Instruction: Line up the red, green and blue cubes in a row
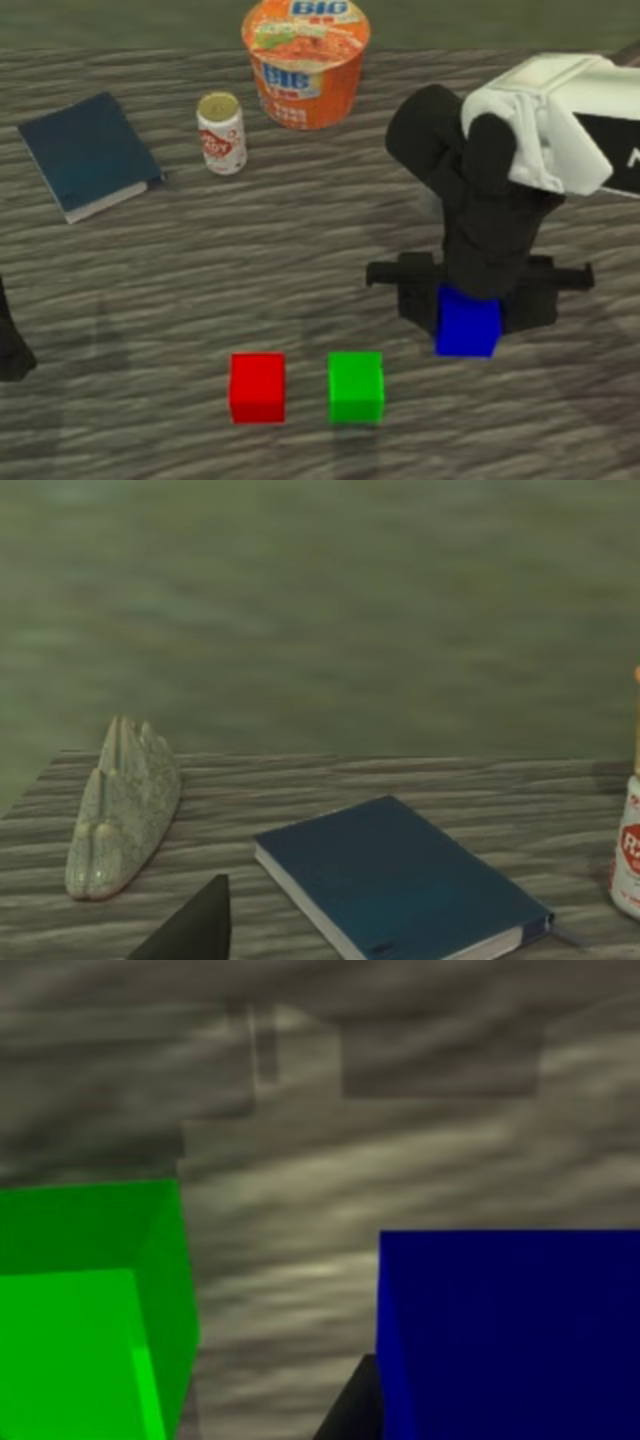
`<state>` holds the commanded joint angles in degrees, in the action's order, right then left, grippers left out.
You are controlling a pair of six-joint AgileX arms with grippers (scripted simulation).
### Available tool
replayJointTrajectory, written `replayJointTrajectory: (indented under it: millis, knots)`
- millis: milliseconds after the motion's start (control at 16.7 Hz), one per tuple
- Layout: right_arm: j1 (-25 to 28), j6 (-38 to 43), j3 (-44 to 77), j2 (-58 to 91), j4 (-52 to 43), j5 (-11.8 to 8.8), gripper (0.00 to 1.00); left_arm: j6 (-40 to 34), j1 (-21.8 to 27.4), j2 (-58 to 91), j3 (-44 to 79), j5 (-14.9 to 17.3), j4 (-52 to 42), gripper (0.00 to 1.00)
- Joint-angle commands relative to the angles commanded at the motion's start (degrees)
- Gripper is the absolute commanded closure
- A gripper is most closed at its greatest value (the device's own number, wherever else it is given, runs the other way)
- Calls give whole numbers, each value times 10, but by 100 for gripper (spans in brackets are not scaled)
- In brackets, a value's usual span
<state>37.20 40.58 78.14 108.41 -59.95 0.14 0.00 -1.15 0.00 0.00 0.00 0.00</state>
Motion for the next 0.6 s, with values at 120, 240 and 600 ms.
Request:
replayJointTrajectory:
  millis: [120,240,600]
  knots:
    - [33,11,-36,-35,4,0,100,0,0,0,0,0,0,0]
    - [45,16,-48,-46,6,0,100,0,0,0,0,0,0,0]
    - [43,15,-61,-35,28,-1,100,0,0,0,0,0,0,0]
